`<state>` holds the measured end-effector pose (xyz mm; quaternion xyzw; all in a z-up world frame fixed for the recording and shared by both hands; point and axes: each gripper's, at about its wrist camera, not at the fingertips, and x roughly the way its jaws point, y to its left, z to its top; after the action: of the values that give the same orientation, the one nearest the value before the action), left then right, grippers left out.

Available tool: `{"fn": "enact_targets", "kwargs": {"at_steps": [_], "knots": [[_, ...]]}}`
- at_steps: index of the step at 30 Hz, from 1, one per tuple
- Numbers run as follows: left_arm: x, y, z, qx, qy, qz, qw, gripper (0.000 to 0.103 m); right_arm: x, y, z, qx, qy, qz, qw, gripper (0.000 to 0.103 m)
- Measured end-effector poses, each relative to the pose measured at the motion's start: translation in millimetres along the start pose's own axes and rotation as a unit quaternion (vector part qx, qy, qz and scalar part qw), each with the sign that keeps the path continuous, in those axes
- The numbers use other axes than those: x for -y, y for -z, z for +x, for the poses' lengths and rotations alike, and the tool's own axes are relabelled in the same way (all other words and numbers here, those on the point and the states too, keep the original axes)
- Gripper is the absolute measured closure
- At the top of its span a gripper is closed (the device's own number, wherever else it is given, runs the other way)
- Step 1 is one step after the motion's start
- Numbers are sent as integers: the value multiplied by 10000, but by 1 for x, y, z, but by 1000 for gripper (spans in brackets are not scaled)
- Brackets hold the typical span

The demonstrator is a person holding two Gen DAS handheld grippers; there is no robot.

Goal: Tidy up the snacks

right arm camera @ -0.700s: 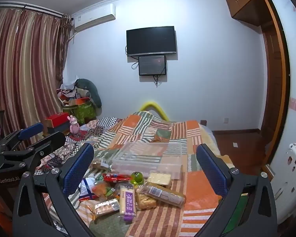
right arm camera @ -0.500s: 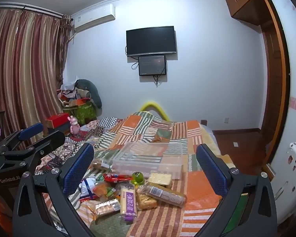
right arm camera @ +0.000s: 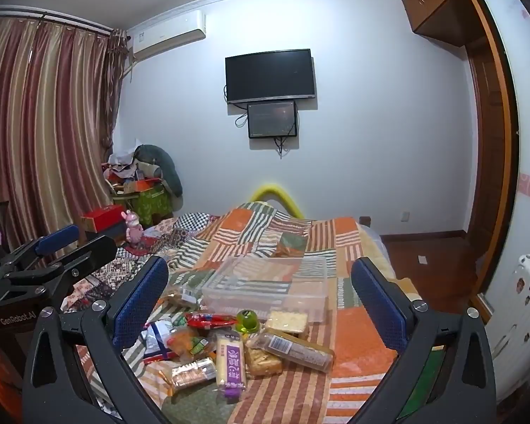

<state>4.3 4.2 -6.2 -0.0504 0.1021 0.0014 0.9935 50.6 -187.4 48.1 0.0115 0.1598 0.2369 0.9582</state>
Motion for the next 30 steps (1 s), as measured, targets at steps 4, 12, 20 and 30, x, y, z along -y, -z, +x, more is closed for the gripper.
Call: {"fn": "enact_targets", "kwargs": {"at_steps": [4,12,20,30], "knots": [[0,0,0,0,-2,-1,10000,0,0,0,-1,14,-5,8,10000,0],[2,0,0,-27,47,7,10000,0,-1,0,-1,44,10,29,10000,0],[3,0,-1,-34,73,-3,10000,0,0,0,-2,46,15,39,10000,0],[4,1,0,-44,73,-20,10000,0,0,1,-1,54,26,63,10000,0]]}}
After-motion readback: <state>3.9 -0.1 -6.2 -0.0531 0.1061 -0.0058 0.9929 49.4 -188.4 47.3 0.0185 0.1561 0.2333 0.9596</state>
